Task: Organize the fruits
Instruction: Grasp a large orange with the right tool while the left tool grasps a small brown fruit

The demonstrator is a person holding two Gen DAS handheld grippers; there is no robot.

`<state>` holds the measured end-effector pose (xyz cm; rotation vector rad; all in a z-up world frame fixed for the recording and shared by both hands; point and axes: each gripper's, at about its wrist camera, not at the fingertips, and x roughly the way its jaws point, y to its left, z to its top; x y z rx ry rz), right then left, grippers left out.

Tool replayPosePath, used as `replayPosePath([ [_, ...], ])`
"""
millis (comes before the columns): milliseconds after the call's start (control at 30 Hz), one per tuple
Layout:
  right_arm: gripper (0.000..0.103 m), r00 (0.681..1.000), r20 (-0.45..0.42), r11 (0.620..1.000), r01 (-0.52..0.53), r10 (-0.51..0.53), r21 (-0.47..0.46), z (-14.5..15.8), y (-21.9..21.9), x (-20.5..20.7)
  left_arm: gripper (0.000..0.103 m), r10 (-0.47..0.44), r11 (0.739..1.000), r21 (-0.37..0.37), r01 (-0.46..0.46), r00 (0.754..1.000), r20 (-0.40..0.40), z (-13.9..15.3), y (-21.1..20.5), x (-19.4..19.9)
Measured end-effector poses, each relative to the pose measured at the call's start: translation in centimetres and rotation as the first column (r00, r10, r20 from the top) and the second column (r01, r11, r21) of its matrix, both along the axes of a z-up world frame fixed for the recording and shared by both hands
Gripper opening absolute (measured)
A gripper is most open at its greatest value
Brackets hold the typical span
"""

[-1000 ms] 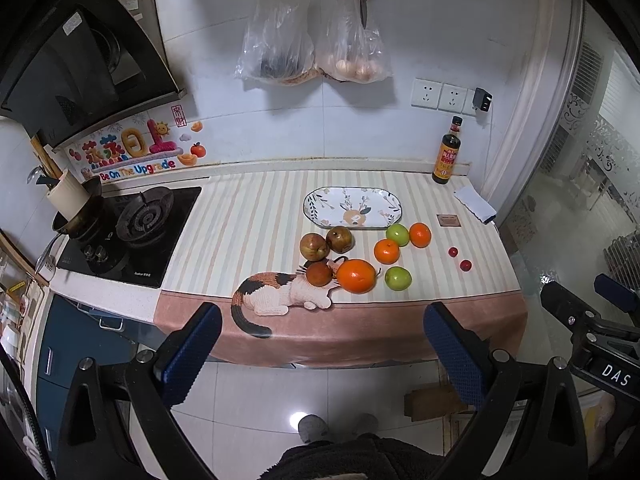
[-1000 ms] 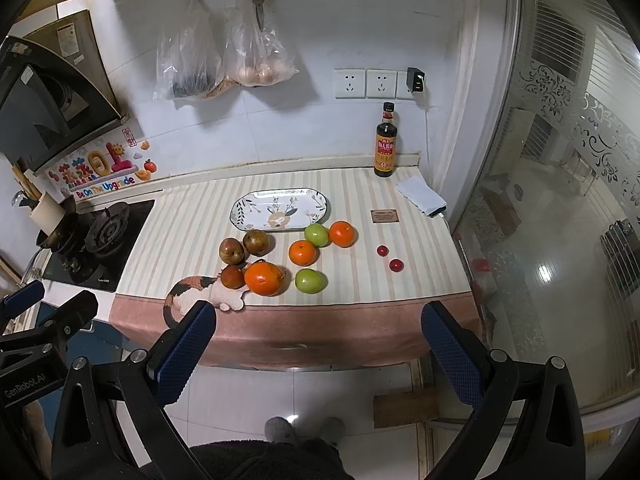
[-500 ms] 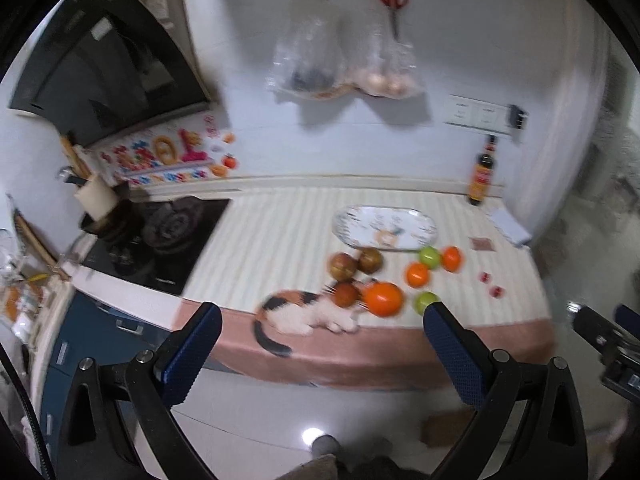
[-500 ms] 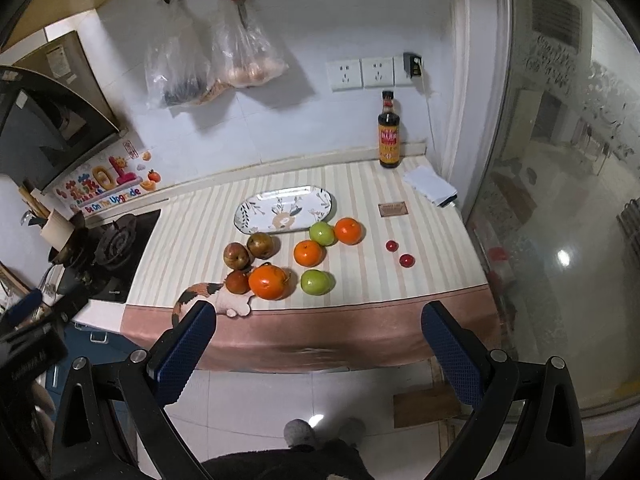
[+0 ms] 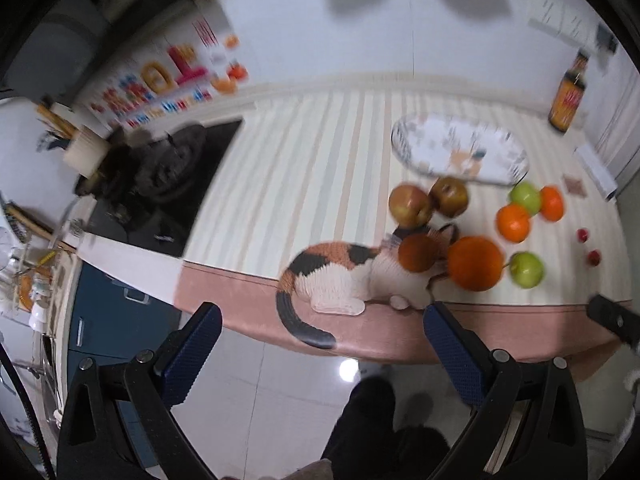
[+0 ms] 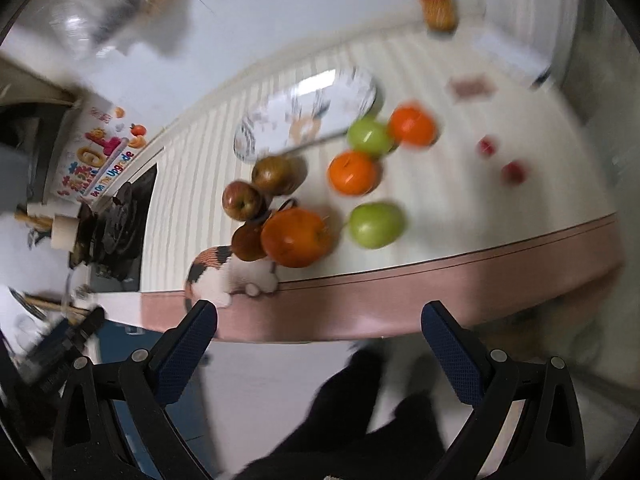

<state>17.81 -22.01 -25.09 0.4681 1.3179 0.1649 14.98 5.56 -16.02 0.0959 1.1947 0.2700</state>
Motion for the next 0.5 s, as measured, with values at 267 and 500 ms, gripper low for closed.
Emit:
replayPosePath([
  [267, 0.101, 0.958, -0.256, 0.980, 0.164, -0.129, 0.117, -11.9, 4.7, 8.6, 0.103, -0.032, 0.996, -0.090, 0.018, 0.987, -0.156, -7.8, 3.9, 7.1],
  [500, 0.088, 0.922, -0.344, 0.976, 0.208, -0.176, 0.058, -17.1, 8.1, 11.7, 0.103, -0.083, 0.987, -0.155, 0.046, 0.968, -0.237, -11.8, 5.6, 11.2],
])
